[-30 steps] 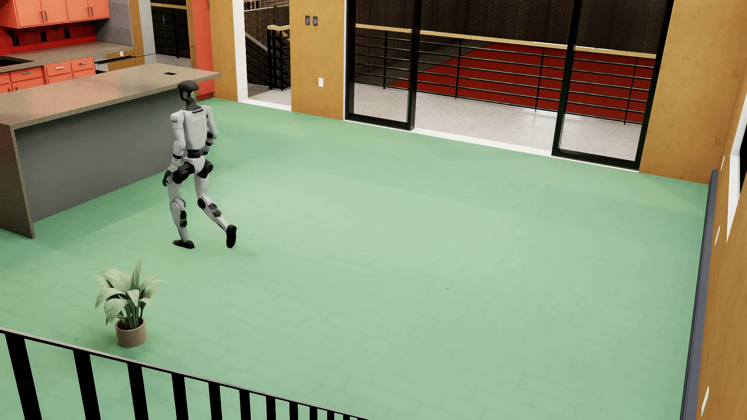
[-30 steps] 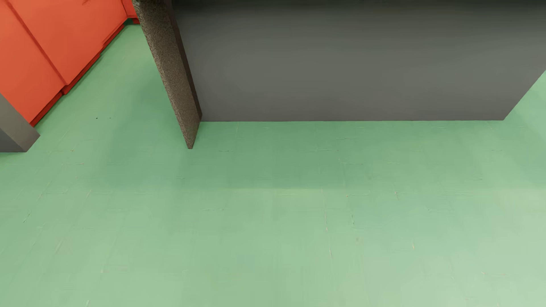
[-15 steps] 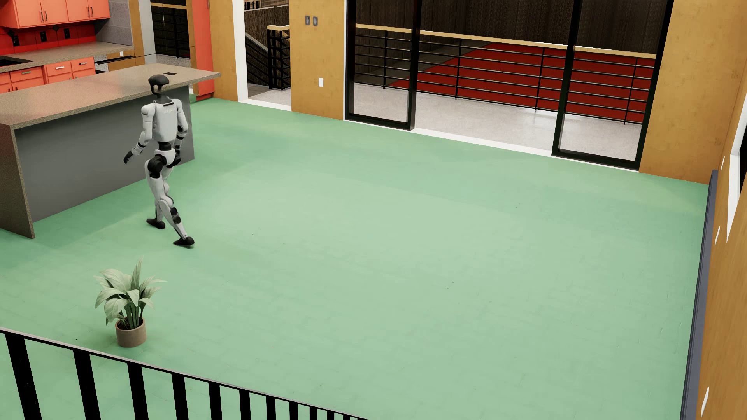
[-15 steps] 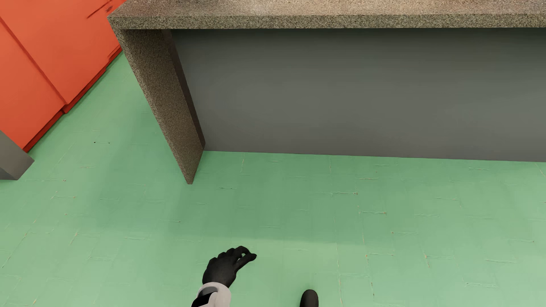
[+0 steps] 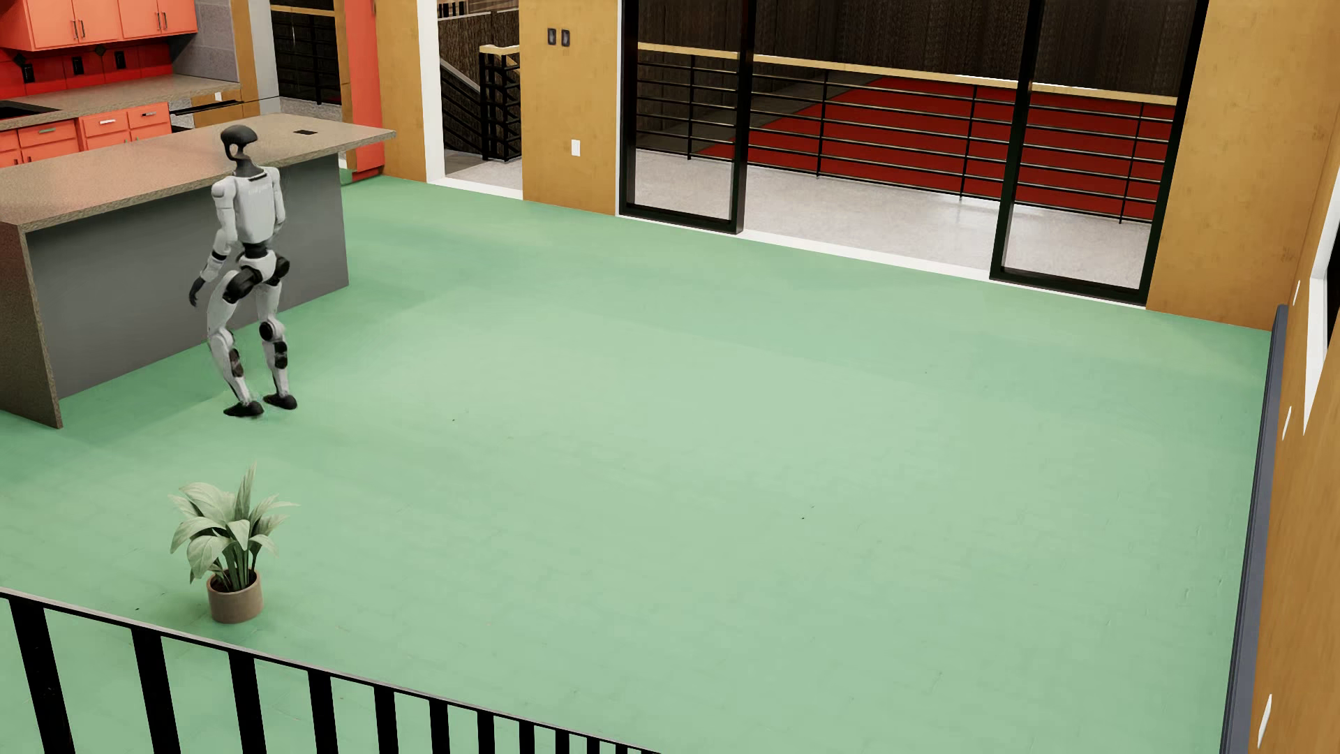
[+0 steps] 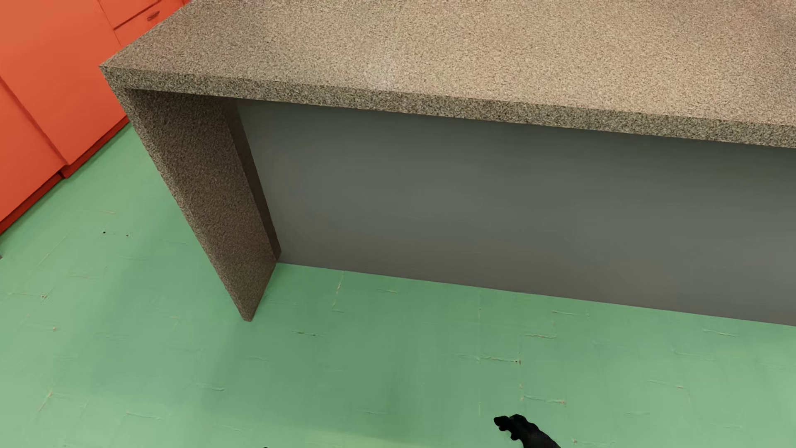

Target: Move towards the counter

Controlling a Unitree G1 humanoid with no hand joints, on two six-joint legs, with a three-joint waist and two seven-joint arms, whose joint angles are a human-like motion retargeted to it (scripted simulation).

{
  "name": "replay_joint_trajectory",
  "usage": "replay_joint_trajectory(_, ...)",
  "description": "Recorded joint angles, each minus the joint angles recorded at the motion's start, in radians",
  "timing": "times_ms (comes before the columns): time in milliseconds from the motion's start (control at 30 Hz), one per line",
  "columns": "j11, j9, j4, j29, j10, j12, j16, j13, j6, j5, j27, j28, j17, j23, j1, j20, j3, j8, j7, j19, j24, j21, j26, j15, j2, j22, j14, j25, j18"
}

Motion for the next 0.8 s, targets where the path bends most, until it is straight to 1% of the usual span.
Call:
replay_joint_trajectory(33, -0.027, -0.002, -0.034, 0.007, -0.172, 0.006, -0.005, -0.008, -0.002, 0.006, -0.014, -0.002, -0.011, -0.017, 0.002, -0.004, 0.013, 0.026, -0.041, 0.002, 0.009, 0.021, -0.001, 0.004, 0.027, -0.001, 0.021, 0.002, -0.006)
replay_joint_trajectory(67, -0.051, -0.003, -0.093, 0.014, -0.327, 0.014, -0.012, -0.015, -0.006, 0.010, -0.023, -0.004, -0.020, -0.028, 0.015, -0.005, 0.027, 0.056, -0.147, 0.005, 0.018, 0.041, -0.003, 0.009, 0.053, 0.001, 0.121, 0.006, -0.014)
replay_joint_trajectory(100, -0.057, -0.003, -0.133, 0.020, -0.417, 0.023, -0.017, -0.021, -0.010, 0.017, -0.024, -0.004, -0.024, -0.032, 0.037, -0.004, 0.037, 0.083, -0.244, 0.008, 0.025, 0.058, -0.003, 0.006, 0.075, 0.006, 0.244, 0.010, -0.031)
replay_joint_trajectory(133, -0.050, -0.001, -0.140, 0.021, -0.407, 0.030, -0.022, -0.026, -0.013, 0.023, -0.018, -0.005, -0.024, -0.031, 0.050, -0.004, 0.042, 0.107, -0.269, 0.012, 0.033, 0.070, -0.002, 0.000, 0.094, 0.013, 0.255, 0.013, -0.018)
replay_joint_trajectory(167, -0.042, 0.001, -0.128, 0.016, -0.388, 0.036, -0.029, -0.031, -0.014, 0.027, -0.007, -0.009, -0.021, -0.023, 0.065, -0.005, 0.044, 0.131, -0.252, 0.024, 0.042, 0.075, 0.001, 0.000, 0.111, 0.023, 0.218, 0.016, -0.006)
replay_joint_trajectory(233, -0.043, -0.005, -0.101, 0.002, -0.422, 0.041, -0.052, -0.038, -0.023, 0.020, 0.026, -0.033, -0.010, 0.006, 0.122, -0.005, 0.044, 0.182, -0.185, 0.059, 0.055, 0.069, 0.011, 0.034, 0.144, 0.049, 0.206, 0.023, 0.022)
replay_joint_trajectory(267, -0.041, -0.011, -0.094, -0.001, -0.453, 0.036, -0.062, -0.036, -0.029, 0.012, 0.041, -0.061, -0.004, 0.021, 0.150, -0.010, 0.042, 0.207, -0.155, 0.081, 0.061, 0.062, 0.013, 0.058, 0.151, 0.064, 0.210, 0.027, 0.033)
replay_joint_trajectory(300, -0.034, -0.016, -0.091, 0.001, -0.479, 0.021, -0.065, -0.027, -0.035, 0.003, 0.048, -0.099, -0.002, 0.029, 0.173, -0.026, 0.039, 0.230, -0.131, 0.105, 0.073, 0.057, 0.009, 0.079, 0.154, 0.075, 0.214, 0.030, 0.041)
replay_joint_trajectory(333, -0.023, -0.019, -0.093, 0.007, -0.498, 0.000, -0.061, -0.013, -0.041, -0.006, 0.045, -0.135, -0.003, 0.032, 0.193, -0.049, 0.037, 0.251, -0.112, 0.129, 0.092, 0.059, -0.001, 0.096, 0.154, 0.079, 0.213, 0.032, 0.048)
replay_joint_trajectory(367, -0.013, -0.020, -0.097, 0.014, -0.509, -0.025, -0.057, 0.006, -0.045, -0.014, 0.032, -0.154, -0.010, 0.031, 0.209, -0.066, 0.037, 0.268, -0.098, 0.148, 0.117, 0.069, -0.014, 0.109, 0.156, 0.078, 0.207, 0.031, 0.054)
replay_joint_trajectory(400, -0.006, -0.021, -0.102, 0.023, -0.512, -0.046, -0.053, 0.019, -0.050, -0.023, 0.025, -0.154, -0.019, 0.037, 0.221, -0.075, 0.039, 0.279, -0.086, 0.164, 0.129, 0.084, -0.020, 0.116, 0.160, 0.063, 0.197, 0.026, 0.060)
replay_joint_trajectory(433, -0.003, -0.023, -0.108, 0.034, -0.513, -0.065, -0.052, 0.034, -0.054, -0.031, 0.030, -0.138, -0.025, 0.046, 0.232, -0.063, 0.041, 0.286, -0.078, 0.178, 0.125, 0.104, -0.027, 0.121, 0.166, 0.050, 0.188, 0.019, 0.064)
replay_joint_trajectory(533, -0.008, -0.030, -0.127, 0.075, -0.515, -0.107, -0.080, 0.056, -0.068, -0.054, 0.072, -0.081, -0.042, 0.102, 0.259, 0.004, 0.046, 0.307, -0.061, 0.207, 0.065, 0.135, -0.028, 0.139, 0.190, -0.004, 0.164, -0.001, 0.076)
replay_joint_trajectory(600, -0.004, -0.035, -0.137, 0.088, -0.519, -0.130, -0.092, 0.056, -0.074, -0.064, 0.087, -0.059, -0.048, 0.129, 0.274, 0.015, 0.050, 0.321, -0.052, 0.216, 0.045, 0.141, -0.030, 0.153, 0.197, -0.030, 0.147, -0.008, 0.080)
replay_joint_trajectory(667, 0.014, -0.039, -0.146, 0.083, -0.519, -0.147, -0.093, 0.052, -0.080, -0.073, 0.084, -0.059, -0.051, 0.127, 0.283, -0.008, 0.051, 0.329, -0.050, 0.214, 0.048, 0.138, -0.038, 0.161, 0.195, -0.040, 0.130, -0.006, 0.082)
replay_joint_trajectory(733, 0.036, -0.042, -0.156, 0.063, -0.523, -0.161, -0.089, 0.050, -0.086, -0.081, 0.074, -0.072, -0.050, 0.101, 0.292, -0.048, 0.049, 0.333, -0.049, 0.214, 0.058, 0.126, -0.046, 0.167, 0.189, -0.026, 0.117, 0.007, 0.085)
replay_joint_trajectory(800, 0.058, -0.044, -0.168, 0.041, -0.525, -0.170, -0.087, 0.046, -0.090, -0.090, 0.061, -0.083, -0.045, 0.067, 0.299, -0.086, 0.047, 0.335, -0.048, 0.216, 0.075, 0.118, -0.041, 0.171, 0.184, 0.010, 0.107, 0.022, 0.090)
